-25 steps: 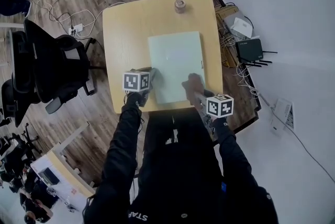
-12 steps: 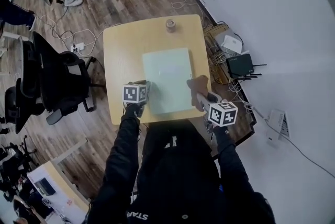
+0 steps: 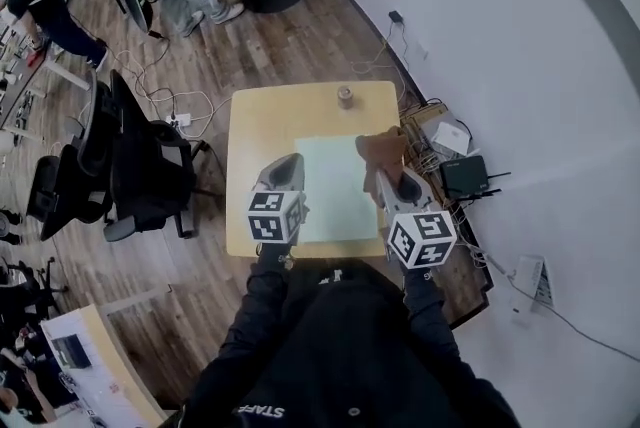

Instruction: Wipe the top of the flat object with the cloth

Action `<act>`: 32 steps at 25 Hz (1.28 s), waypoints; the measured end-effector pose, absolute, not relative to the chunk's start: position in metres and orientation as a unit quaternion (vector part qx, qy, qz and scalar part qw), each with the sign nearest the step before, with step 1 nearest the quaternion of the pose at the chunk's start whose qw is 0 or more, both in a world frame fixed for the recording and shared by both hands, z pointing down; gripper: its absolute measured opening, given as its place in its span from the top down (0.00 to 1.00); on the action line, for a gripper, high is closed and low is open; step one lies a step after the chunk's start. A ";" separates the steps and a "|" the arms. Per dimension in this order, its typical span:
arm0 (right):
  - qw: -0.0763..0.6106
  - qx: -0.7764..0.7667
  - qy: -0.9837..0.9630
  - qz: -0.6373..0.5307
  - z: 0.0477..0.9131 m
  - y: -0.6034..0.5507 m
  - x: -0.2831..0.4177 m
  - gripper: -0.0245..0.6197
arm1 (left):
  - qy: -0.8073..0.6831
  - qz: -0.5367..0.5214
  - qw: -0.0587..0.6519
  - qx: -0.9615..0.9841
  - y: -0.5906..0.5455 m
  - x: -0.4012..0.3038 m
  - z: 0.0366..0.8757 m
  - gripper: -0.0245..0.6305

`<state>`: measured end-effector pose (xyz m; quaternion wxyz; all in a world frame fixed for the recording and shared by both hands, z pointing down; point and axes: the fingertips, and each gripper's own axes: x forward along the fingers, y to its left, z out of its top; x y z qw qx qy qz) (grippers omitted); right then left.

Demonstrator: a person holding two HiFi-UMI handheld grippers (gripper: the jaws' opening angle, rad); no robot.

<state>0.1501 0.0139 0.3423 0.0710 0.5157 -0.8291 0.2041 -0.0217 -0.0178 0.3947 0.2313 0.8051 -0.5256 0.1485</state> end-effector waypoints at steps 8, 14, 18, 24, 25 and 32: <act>0.035 0.534 -0.838 0.104 0.252 0.022 0.135 0.83 | -0.541 0.059 0.137 0.828 0.001 -0.008 0.275 0.91; 0.008 0.545 -0.836 0.065 0.213 0.026 0.130 0.83 | -0.533 0.031 0.096 0.840 0.007 0.001 0.226 0.91; 0.003 0.544 -0.837 0.055 0.207 0.029 0.131 0.83 | -0.527 0.028 0.081 0.845 0.010 0.010 0.215 0.91; -0.007 0.554 -0.832 0.041 0.200 0.035 0.133 0.83 | -0.523 0.025 0.072 0.849 0.015 0.015 0.209 0.91; -0.007 0.554 -0.831 0.039 0.199 0.036 0.133 0.83 | -0.522 0.024 0.071 0.850 0.016 0.016 0.208 0.91; -0.002 0.559 -0.829 0.034 0.201 0.040 0.138 0.83 | -0.521 0.025 0.065 0.851 0.019 0.021 0.208 0.91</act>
